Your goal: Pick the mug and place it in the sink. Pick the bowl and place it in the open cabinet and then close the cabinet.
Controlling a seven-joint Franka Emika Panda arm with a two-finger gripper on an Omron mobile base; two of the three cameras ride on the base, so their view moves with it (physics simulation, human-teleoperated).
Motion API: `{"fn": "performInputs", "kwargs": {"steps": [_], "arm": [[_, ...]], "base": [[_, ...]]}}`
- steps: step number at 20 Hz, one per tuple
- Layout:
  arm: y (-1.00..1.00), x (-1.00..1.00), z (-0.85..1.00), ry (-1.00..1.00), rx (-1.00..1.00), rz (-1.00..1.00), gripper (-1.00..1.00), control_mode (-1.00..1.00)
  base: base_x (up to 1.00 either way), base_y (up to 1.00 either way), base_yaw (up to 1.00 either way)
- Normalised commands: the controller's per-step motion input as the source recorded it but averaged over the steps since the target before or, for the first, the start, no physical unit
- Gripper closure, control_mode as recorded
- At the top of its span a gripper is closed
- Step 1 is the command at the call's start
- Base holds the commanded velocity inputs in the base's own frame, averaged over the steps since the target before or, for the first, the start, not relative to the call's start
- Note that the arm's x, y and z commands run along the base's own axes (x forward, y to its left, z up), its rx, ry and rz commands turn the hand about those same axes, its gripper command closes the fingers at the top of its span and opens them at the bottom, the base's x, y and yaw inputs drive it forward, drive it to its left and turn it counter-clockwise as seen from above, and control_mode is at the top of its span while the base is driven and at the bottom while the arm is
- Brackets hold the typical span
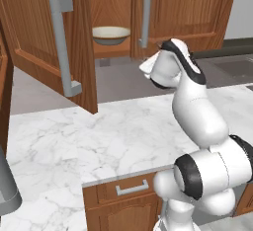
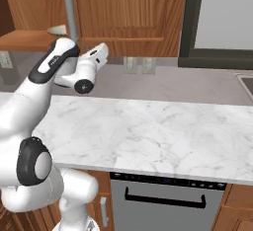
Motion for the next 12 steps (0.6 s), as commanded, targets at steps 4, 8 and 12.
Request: {"fn": "performInputs", "kwargs": {"steps": [4,8,12], "arm": [[-0.06,0.93,0.42,0.62,0.03,-0.11,-1.00,-1.00],[-0.18,0.95,0.57,0.62,0.07,-0.06,-1.00,-1.00],[-0.05,0.80,0.45,0.38,0.07,-0.03,-1.00,-1.00]], "base": [[0.00,0.00,0.00],[0.00,0.00,0.00],[0.00,0.00,0.00]]}}
